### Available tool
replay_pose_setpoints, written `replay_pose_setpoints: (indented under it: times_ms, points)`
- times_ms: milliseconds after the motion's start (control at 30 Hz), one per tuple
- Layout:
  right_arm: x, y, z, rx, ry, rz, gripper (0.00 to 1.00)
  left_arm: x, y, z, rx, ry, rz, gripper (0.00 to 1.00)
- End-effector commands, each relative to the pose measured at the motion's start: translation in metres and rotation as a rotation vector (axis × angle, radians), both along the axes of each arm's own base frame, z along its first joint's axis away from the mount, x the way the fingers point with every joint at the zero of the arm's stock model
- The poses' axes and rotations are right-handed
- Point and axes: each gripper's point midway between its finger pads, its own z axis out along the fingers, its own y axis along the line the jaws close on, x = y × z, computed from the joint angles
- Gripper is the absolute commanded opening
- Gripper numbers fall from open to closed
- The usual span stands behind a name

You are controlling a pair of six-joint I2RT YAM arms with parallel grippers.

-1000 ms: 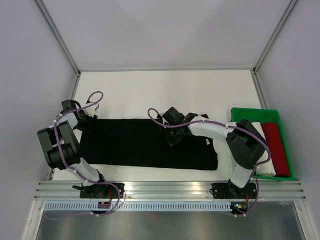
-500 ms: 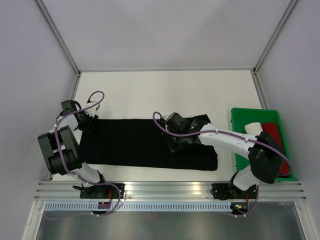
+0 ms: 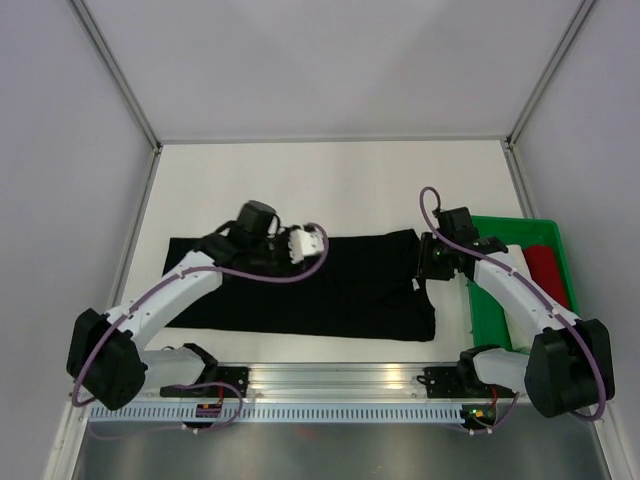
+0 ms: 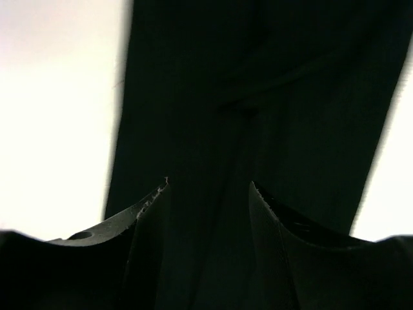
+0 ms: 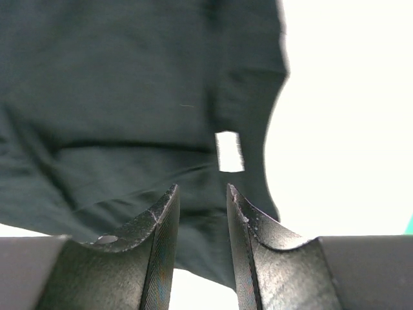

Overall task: Roll the t-shirts
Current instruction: Fold the tshirt

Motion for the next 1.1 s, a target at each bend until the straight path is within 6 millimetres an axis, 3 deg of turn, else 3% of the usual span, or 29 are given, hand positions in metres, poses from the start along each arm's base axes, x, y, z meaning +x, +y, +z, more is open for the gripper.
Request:
replay_pose_setpoints:
  times_ms: [0,200,233,267,367,500,667,967,1067]
  points:
    - [-0.005,-0.012,-0.016,0.064,0.037,-0.011,0.41,-0.042,-0.063,-0.007,0.036,0.009,-0.153,0.58]
    - [0.003,-0.017,-0.026,0.080,0.025,-0.024,0.42,-0.074,-0.143,-0.044,0.103,-0.116,-0.388,0.59]
    - [0.004,-0.016,-0.027,0.083,0.025,-0.026,0.41,-0.076,-0.151,-0.047,0.107,-0.119,-0.414,0.59]
    - [0.004,-0.015,-0.028,0.091,0.028,-0.025,0.42,-0.082,-0.157,-0.065,0.141,-0.101,-0.452,0.59]
    - [0.001,-0.013,-0.031,0.099,0.041,-0.016,0.41,-0.083,-0.169,-0.081,0.167,-0.078,-0.483,0.58]
    - [-0.002,-0.014,-0.031,0.098,0.032,-0.016,0.41,-0.086,-0.173,-0.092,0.177,-0.061,-0.514,0.56]
    - [-0.002,-0.010,-0.037,0.118,0.049,-0.007,0.41,-0.073,-0.173,-0.098,0.217,-0.090,-0.471,0.51]
    - [-0.001,-0.004,-0.047,0.144,0.069,0.007,0.42,-0.075,-0.171,-0.094,0.207,-0.088,-0.461,0.28]
    - [-0.003,-0.003,-0.048,0.151,0.077,0.012,0.42,-0.075,-0.172,-0.095,0.205,-0.077,-0.453,0.12]
